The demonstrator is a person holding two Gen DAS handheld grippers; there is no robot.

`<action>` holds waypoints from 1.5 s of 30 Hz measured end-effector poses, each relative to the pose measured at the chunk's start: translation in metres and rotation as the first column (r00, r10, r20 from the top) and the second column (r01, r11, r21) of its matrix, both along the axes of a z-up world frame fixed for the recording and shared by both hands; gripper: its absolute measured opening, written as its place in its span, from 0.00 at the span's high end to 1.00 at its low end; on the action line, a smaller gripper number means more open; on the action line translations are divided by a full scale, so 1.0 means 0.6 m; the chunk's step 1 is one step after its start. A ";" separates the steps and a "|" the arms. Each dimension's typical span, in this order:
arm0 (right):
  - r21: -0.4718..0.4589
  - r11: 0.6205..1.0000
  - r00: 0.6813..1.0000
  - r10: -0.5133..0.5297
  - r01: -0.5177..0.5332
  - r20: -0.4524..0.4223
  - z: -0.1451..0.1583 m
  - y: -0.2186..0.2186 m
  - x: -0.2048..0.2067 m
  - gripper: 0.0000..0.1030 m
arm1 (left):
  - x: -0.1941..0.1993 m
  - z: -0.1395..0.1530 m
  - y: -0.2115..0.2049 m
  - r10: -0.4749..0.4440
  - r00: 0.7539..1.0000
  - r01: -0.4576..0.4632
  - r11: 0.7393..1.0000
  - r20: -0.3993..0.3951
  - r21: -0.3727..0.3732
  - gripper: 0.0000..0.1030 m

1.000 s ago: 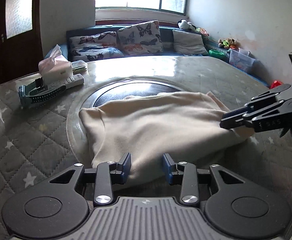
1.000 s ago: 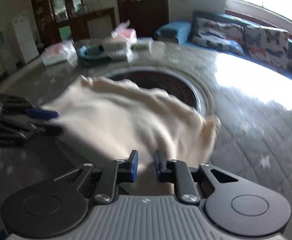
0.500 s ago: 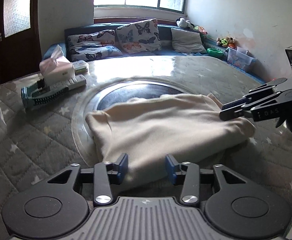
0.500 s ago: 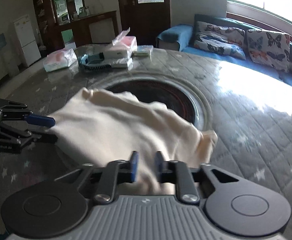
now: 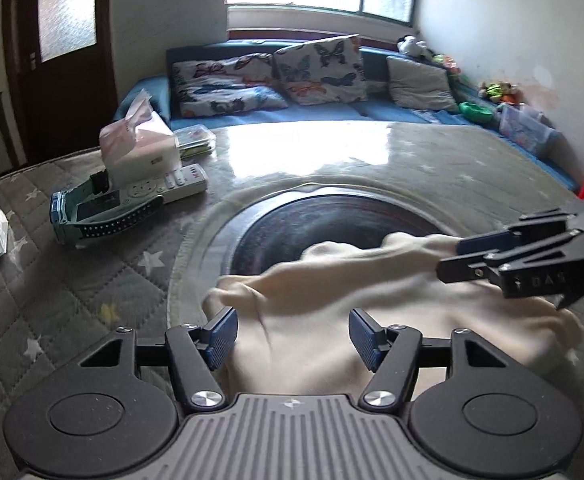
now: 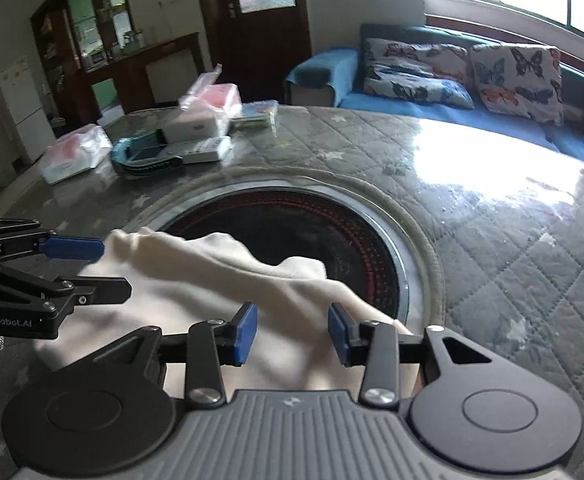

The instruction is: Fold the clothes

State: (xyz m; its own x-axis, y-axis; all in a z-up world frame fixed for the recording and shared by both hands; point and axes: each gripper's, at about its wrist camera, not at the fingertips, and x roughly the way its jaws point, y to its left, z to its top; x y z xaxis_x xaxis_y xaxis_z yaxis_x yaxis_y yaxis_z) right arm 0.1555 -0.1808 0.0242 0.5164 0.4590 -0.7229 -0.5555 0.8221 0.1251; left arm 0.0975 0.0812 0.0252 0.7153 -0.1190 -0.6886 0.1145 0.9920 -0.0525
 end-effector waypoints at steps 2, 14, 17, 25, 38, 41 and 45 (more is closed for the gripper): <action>-0.008 1.000 1.000 -0.012 0.012 -0.012 -0.011 0.002 0.012 0.62 | 0.017 -0.008 0.003 0.022 1.000 -0.022 1.000 -0.015 0.000 0.37; -0.011 1.000 0.999 0.021 -0.021 0.031 0.009 0.007 -0.007 0.59 | 0.025 -0.015 0.008 0.074 0.997 -0.074 0.997 -0.031 0.023 0.35; -0.008 0.998 0.997 0.062 -0.062 0.046 0.022 0.012 -0.031 0.53 | 0.012 -0.009 0.011 0.084 0.996 -0.083 0.996 -0.021 0.028 0.34; -0.030 0.990 0.988 0.137 -0.136 0.070 0.029 0.032 -0.091 0.46 | -0.031 0.010 0.016 0.097 0.995 -0.098 0.995 0.017 0.017 0.24; -0.148 0.913 0.908 0.399 -0.380 0.127 0.020 0.141 -0.197 0.46 | -0.076 0.018 0.076 0.232 0.973 -0.231 0.971 0.004 -0.055 0.16; -0.182 0.890 0.883 0.446 -0.419 0.146 0.014 0.175 -0.213 0.46 | -0.083 0.019 0.095 0.269 0.963 -0.268 0.958 -0.010 -0.099 0.16; -0.234 0.865 0.855 0.487 -0.444 0.178 0.003 0.215 -0.229 0.49 | -0.091 0.021 0.114 0.297 0.954 -0.299 0.940 -0.035 -0.164 0.16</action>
